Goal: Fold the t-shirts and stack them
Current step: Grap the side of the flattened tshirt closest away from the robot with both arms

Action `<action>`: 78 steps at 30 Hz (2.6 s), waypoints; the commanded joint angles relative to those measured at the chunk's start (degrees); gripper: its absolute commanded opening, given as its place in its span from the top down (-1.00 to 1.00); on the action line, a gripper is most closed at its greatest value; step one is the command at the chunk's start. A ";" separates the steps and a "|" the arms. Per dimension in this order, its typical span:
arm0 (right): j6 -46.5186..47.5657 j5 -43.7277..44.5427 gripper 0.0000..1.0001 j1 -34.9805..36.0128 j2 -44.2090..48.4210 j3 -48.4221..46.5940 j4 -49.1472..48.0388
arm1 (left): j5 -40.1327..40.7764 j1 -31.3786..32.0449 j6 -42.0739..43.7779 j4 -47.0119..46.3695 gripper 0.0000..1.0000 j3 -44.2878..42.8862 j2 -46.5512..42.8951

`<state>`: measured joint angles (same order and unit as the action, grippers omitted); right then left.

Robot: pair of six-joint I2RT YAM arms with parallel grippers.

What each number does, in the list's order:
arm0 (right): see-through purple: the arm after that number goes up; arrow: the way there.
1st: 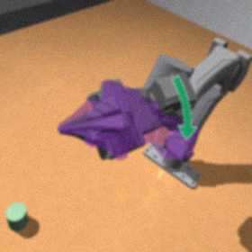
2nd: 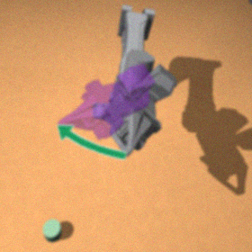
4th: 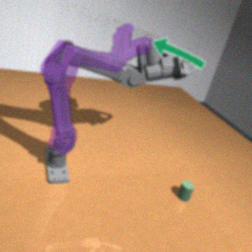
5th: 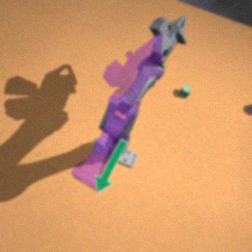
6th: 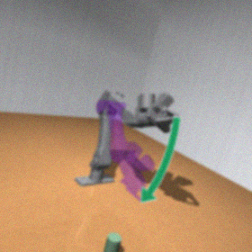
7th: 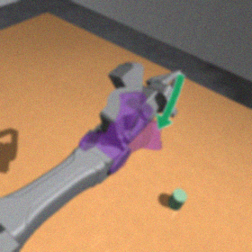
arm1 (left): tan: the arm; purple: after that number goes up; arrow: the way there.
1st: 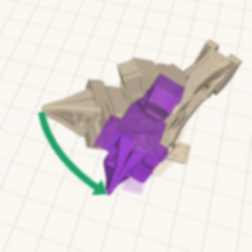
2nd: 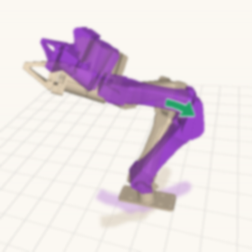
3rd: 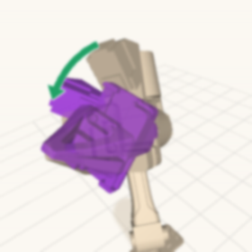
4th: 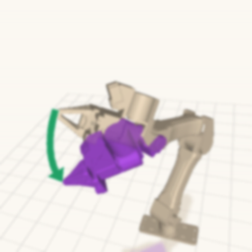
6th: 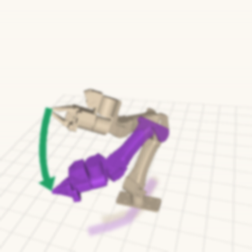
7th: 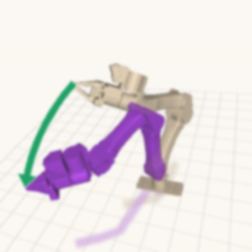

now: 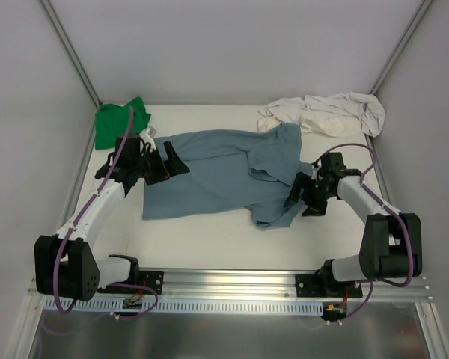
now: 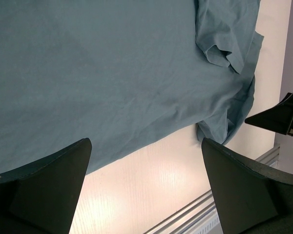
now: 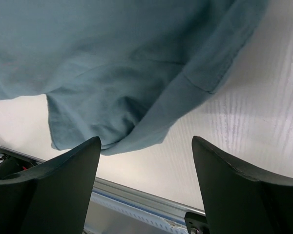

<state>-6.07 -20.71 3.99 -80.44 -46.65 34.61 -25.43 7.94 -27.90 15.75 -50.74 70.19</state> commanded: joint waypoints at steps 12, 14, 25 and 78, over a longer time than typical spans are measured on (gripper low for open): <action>-0.97 0.58 -0.02 3.66 -2.96 -3.01 0.46 | 0.12 0.67 0.57 0.07 -0.97 -2.87 0.82; -0.88 0.93 0.27 3.74 -3.40 -2.39 0.37 | 0.21 0.67 0.74 0.25 -0.97 -2.70 0.74; -0.44 4.00 0.99 3.66 -0.68 -0.37 2.65 | 0.30 0.67 1.27 0.60 -0.97 -1.91 0.21; -9.31 4.01 -0.95 12.00 13.30 13.51 3.81 | -1.90 3.04 3.12 1.13 -0.97 -2.96 2.14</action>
<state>-12.32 -16.95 14.55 -65.56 -34.76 44.36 -25.78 10.20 -26.26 16.67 -51.35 71.92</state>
